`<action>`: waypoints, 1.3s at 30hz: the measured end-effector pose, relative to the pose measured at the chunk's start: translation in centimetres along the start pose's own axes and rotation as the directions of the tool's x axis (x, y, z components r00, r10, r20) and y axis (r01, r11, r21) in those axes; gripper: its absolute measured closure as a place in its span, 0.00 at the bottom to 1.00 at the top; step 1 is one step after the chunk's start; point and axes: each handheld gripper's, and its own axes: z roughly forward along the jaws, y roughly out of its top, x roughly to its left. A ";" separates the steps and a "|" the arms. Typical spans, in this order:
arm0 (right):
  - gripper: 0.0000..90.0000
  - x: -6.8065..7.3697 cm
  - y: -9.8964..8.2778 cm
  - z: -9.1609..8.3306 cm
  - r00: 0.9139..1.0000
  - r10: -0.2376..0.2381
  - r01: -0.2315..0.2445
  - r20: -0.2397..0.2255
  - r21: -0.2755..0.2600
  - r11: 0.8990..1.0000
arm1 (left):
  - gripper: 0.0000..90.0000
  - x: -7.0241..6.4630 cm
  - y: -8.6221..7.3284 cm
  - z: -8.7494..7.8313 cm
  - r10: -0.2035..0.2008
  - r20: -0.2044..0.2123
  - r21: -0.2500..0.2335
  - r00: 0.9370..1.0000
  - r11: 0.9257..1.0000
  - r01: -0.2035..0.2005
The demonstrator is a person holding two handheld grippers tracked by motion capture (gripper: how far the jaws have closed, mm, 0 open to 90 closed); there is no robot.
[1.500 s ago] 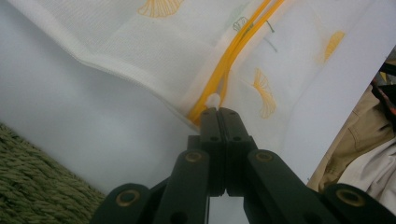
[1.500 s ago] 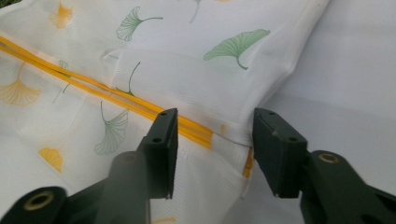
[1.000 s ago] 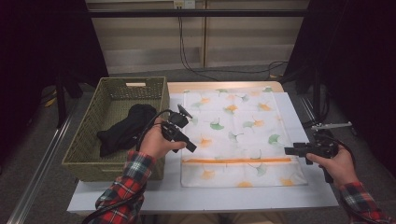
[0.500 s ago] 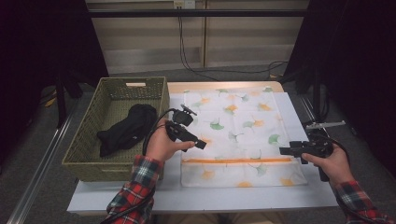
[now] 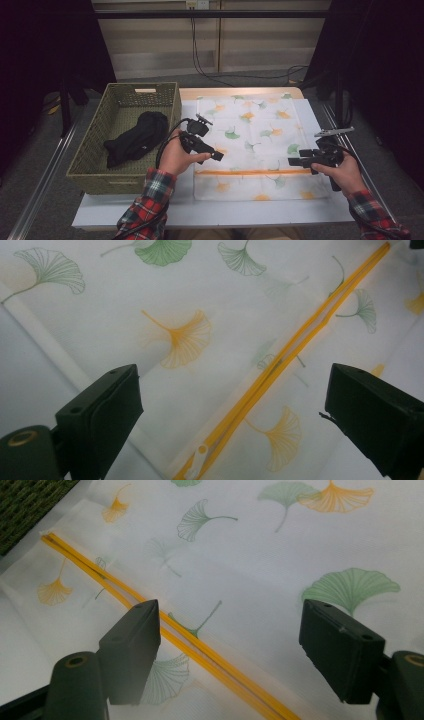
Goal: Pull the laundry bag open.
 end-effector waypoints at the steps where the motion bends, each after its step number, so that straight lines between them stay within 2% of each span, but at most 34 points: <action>1: 0.27 0.1 0.1 0.2 1.000 -0.001 0.001 -0.004 0.004 1.000 | 0.08 0.0 0.0 0.0 -0.001 0.000 0.000 1.000 1.000 0.001; 2: 0.27 0.3 0.2 0.4 1.000 -0.001 0.001 -0.006 0.002 1.000 | 0.08 -0.1 0.0 0.1 -0.011 -0.004 -0.002 1.000 1.000 0.011; 3: 0.27 0.4 0.3 0.6 1.000 -0.006 0.006 -0.011 0.000 1.000 | 0.07 0.0 0.0 0.0 0.010 0.005 0.010 1.000 1.000 -0.010; 4: 0.26 0.5 0.3 0.8 1.000 -0.020 0.020 -0.024 -0.005 1.000 | 0.07 0.0 0.0 0.0 0.008 0.017 0.011 1.000 1.000 -0.008; 6: 0.24 1.0 0.5 1.3 0.998 -0.037 0.037 -0.041 -0.002 0.999 | 0.07 0.0 0.0 0.0 0.002 0.014 0.000 1.000 1.000 -0.002; 9: 0.23 1.6 0.7 2.1 0.997 -0.065 0.065 -0.045 0.004 0.998 | 0.05 0.1 0.0 -0.1 -0.004 0.007 -0.003 1.000 1.000 0.004; 10: 0.23 1.8 0.8 2.3 0.996 -0.074 0.075 -0.047 0.005 0.997 | 0.05 0.0 0.0 -0.1 -0.023 0.002 -0.010 1.000 1.000 0.023; 11: 0.23 1.9 0.9 2.6 0.996 -0.080 0.080 -0.048 0.011 0.997 | 0.05 0.2 0.0 -0.1 -0.008 0.009 -0.004 1.000 1.000 0.009; 20: 0.22 3.2 1.5 5.2 0.990 -0.132 0.134 -0.052 0.052 0.990 | 0.04 0.2 -0.1 -0.3 -0.011 -0.005 -0.009 1.000 1.000 0.011; 27: 0.24 4.4 1.6 7.3 0.977 -0.198 0.205 -0.082 0.092 0.974 | 0.04 -0.1 -0.2 -0.3 -0.005 0.026 -0.013 1.000 1.000 0.005; 28: 0.24 4.5 1.6 7.6 0.974 -0.211 0.218 -0.082 0.097 0.971 | 0.04 -0.1 -0.2 -0.3 -0.006 0.019 -0.011 1.000 1.000 0.006; 31: 0.24 4.8 1.6 8.1 0.970 -0.236 0.242 -0.064 0.107 0.964 | 0.04 -0.1 -0.2 -0.3 -0.007 0.015 -0.007 1.000 1.000 0.007; 33: 0.24 4.8 1.6 8.3 0.966 -0.250 0.256 -0.071 0.103 0.961 | 0.04 -0.1 -0.2 -0.3 -0.006 0.010 -0.010 1.000 1.000 0.006; 36: 0.24 4.8 1.5 8.5 0.965 -0.257 0.262 -0.058 0.110 0.959 | 0.04 0.0 -0.2 -0.3 -0.010 0.018 0.003 1.000 1.000 0.010; 37: 0.24 4.8 1.5 8.6 0.965 -0.256 0.260 -0.054 0.114 0.959 | 0.04 0.0 -0.3 -0.2 -0.016 0.020 -0.010 1.000 1.000 0.016; 39: 0.24 4.8 1.3 8.8 0.957 -0.285 0.290 -0.063 0.116 0.950 | 0.04 0.0 -0.3 -0.2 -0.012 0.017 -0.004 1.000 1.000 0.012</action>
